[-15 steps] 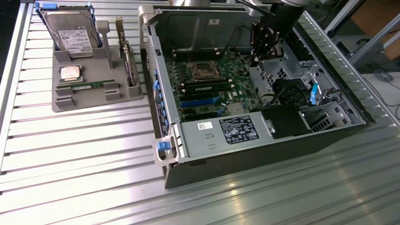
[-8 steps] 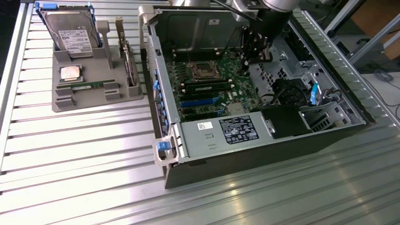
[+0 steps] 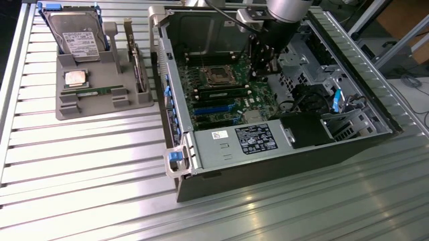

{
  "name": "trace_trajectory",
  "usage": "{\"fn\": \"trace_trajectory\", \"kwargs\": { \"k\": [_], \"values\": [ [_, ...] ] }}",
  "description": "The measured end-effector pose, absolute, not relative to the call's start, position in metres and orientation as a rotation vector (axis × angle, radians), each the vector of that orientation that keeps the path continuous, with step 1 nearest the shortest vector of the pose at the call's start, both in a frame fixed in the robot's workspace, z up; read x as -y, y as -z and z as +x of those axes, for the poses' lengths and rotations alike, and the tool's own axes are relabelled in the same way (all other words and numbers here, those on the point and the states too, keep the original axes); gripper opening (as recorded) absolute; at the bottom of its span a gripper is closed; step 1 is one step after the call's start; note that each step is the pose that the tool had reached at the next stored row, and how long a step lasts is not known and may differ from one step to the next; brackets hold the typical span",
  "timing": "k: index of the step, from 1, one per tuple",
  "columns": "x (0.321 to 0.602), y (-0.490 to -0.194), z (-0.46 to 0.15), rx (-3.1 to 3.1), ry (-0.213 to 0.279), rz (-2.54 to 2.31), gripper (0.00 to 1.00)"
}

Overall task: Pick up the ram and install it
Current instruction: 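Press down the ram until it locks into place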

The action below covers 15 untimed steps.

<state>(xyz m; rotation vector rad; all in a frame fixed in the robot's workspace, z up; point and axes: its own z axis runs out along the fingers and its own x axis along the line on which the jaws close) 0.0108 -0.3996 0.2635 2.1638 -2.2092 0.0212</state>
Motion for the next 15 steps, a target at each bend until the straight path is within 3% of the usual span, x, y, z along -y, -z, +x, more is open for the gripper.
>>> {"fn": "trace_trajectory", "kwargs": {
  "k": [15],
  "values": [
    [0.4,-0.24,0.009,2.209,-0.021,2.164,0.11]
  ]
}}
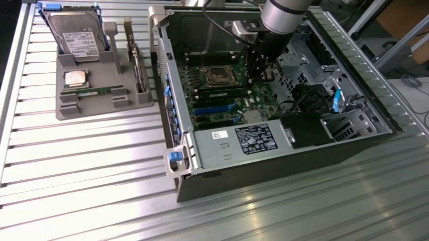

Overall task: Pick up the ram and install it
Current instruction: 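Press down the ram until it locks into place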

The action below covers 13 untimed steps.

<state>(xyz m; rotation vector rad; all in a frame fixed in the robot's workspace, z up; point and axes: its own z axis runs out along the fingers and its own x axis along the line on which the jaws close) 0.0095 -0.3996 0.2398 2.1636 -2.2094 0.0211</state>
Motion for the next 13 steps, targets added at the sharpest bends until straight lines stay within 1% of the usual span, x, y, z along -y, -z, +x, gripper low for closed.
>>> {"fn": "trace_trajectory", "kwargs": {
  "k": [13],
  "values": [
    [0.4,-0.2314,0.0094,2.211,-0.018,2.165,0.11]
  ]
}}
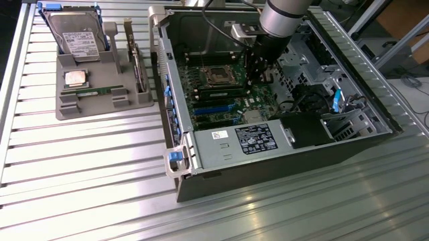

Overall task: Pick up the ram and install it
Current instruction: 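Press down the ram until it locks into place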

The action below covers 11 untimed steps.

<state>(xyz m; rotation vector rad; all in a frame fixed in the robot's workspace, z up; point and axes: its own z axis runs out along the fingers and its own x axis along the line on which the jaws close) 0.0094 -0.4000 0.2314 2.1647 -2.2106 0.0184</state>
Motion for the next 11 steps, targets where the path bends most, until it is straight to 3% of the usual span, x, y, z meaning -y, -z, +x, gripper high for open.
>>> {"fn": "trace_trajectory", "kwargs": {
  "k": [6,11],
  "values": [
    [0.4,-0.244,0.009,2.212,-0.019,2.166,0.11],
    [0.4,-0.244,-0.025,2.216,-0.02,2.17,0.11]
  ]
}}
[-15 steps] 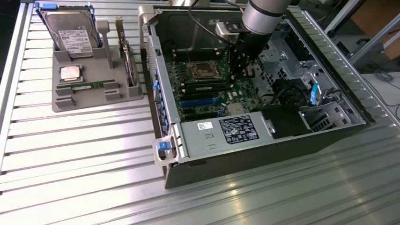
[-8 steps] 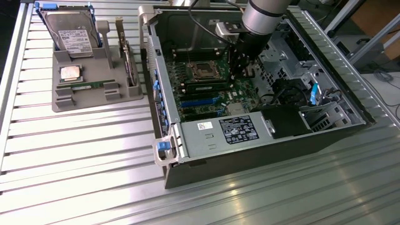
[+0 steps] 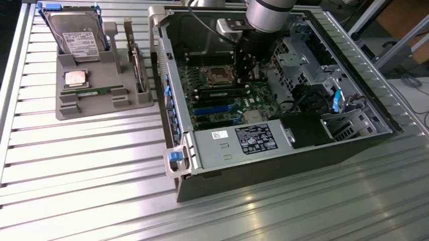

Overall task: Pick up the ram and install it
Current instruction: 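Press down the ram until it locks into place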

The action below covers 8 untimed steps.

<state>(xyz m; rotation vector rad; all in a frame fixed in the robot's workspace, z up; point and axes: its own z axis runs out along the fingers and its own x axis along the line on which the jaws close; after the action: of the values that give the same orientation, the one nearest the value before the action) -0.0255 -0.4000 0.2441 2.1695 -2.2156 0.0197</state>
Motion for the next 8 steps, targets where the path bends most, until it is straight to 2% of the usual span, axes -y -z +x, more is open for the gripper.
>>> {"fn": "trace_trajectory", "kwargs": {
  "k": [8],
  "values": [
    [0.4,-0.244,-0.082,2.217,-0.022,2.171,0.11]
  ]
}}
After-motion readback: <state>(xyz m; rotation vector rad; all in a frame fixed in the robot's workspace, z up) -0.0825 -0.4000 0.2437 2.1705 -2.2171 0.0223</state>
